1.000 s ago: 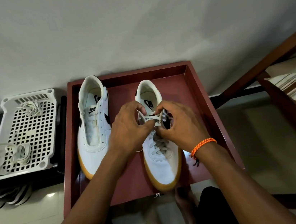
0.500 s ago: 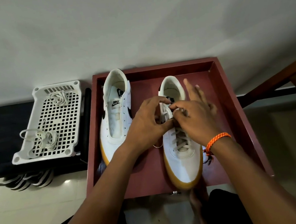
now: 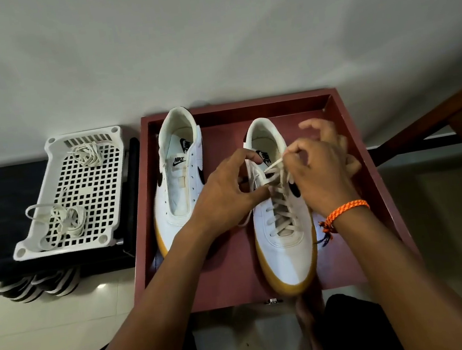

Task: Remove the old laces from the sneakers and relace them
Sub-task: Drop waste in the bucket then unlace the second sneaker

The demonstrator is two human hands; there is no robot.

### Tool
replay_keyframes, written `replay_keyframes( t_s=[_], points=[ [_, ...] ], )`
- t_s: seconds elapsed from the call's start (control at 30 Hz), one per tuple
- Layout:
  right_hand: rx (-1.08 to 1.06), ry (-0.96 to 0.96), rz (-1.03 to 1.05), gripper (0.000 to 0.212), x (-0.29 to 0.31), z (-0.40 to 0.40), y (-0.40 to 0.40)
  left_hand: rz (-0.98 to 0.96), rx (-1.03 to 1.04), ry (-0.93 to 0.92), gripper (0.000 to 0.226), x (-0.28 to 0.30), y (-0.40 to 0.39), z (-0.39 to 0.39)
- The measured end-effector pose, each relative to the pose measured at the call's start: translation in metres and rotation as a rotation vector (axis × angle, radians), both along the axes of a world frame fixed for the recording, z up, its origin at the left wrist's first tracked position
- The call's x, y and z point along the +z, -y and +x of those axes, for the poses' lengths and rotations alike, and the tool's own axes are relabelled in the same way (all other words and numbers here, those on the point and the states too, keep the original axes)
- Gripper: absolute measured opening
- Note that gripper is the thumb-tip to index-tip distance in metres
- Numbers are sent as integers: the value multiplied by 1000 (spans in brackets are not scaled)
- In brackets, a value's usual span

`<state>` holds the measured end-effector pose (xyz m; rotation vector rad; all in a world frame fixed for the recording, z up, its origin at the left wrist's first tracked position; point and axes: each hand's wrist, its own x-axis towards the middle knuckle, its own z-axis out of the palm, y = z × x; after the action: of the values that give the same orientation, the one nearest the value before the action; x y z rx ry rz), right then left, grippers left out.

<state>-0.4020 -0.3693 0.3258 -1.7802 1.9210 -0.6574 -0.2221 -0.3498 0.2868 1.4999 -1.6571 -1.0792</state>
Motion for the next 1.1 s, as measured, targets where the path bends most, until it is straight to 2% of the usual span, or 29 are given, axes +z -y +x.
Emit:
replay_keyframes(
  t_s=[0.07, 0.17, 0.37, 0.47, 0.63, 0.77, 0.93, 1.0, 1.1],
  points=[
    [-34, 17, -57, 18, 0, -3, 0, 10, 4, 5, 49, -1, 1, 2],
    [54, -33, -129, 21, 1, 3, -6, -10, 2, 10, 50, -2, 1, 0],
    [218, -223, -48, 19, -7, 17, -15, -28, -5, 17, 49, -4, 0, 0],
    [215, -202, -63, 17, -8, 12, -12, -18, -6, 18, 48, -4, 1, 1],
    [8, -50, -122, 20, -1, -7, -1, 8, -9, -17, 52, -5, 3, 0],
    [148, -103, -110, 28, 0, -1, -7, 8, 3, -33, 52, -7, 3, -1],
    [253, -207, -98, 21, -7, 13, -15, -8, -12, -29, 49, -6, 3, -1],
    [235, -201, -105, 18, -6, 10, -12, -1, -12, -26, 49, -6, 3, 1],
    [95, -95, -123, 13, -2, 2, -6, -12, -12, -5, 48, -6, 4, 1]
  ],
)
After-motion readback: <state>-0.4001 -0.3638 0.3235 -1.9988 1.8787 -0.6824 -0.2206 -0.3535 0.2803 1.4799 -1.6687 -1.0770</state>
